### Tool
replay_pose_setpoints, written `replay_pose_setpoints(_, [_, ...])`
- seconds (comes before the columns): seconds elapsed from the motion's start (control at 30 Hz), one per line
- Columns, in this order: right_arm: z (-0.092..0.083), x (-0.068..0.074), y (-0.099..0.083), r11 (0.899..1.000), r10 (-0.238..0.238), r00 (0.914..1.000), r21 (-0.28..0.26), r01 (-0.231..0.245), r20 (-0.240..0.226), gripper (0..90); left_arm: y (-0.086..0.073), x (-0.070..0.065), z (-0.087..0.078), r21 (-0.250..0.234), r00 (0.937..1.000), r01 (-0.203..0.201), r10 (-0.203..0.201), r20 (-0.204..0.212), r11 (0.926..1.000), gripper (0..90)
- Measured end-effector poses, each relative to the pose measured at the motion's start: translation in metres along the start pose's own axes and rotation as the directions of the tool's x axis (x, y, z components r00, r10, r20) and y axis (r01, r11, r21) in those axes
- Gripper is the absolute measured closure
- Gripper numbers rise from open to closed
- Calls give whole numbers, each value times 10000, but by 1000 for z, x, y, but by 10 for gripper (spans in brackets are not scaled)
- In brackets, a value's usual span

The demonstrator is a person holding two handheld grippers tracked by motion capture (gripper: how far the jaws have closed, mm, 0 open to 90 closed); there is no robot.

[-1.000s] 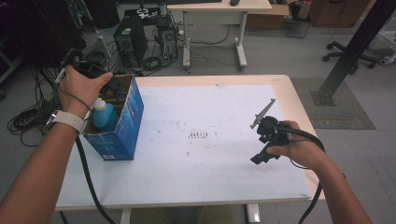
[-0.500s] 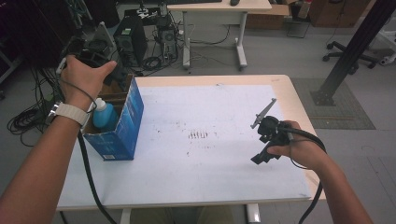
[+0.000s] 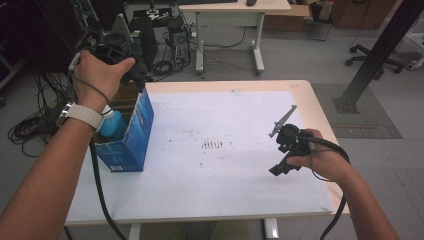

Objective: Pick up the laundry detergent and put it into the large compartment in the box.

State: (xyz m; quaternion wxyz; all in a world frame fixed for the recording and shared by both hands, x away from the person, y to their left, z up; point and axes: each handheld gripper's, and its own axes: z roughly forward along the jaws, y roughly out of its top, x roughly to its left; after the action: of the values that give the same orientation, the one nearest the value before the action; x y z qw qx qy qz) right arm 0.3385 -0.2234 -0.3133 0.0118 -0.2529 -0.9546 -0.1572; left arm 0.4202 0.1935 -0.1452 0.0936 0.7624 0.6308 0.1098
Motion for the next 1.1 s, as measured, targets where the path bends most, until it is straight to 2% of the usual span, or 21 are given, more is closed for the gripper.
replay_pose_setpoints(0.23, [-1,0,0,10000,15,10000,-45,-15,9,117,4,-16,-1,23,9999,-111,111,17,9999,111])
replay_pose_setpoints(0.47, [-2,-1,-1,10000,50,10000,-47,-50,35,117,7,-24,0,0,9998,-134,134,151,9999,109])
replay_pose_setpoints(0.7, [-1,-1,-1,10000,39,10000,-25,-38,18,117,9,-36,3,38,9988,-315,314,371,9995,110])
replay_pose_setpoints(0.8, [-1,0,-1,10000,21,10000,-64,-21,29,118,10,-42,7,156,9984,-483,479,285,9987,113])
replay_pose_setpoints(0.87, [-1,-1,-1,10000,34,10000,-72,-34,33,118,10,-46,8,156,9977,-561,555,378,9983,114])
replay_pose_setpoints(1.1, [0,-2,0,10000,30,10000,-51,-30,15,117,12,-56,11,167,9973,-621,614,415,9979,116])
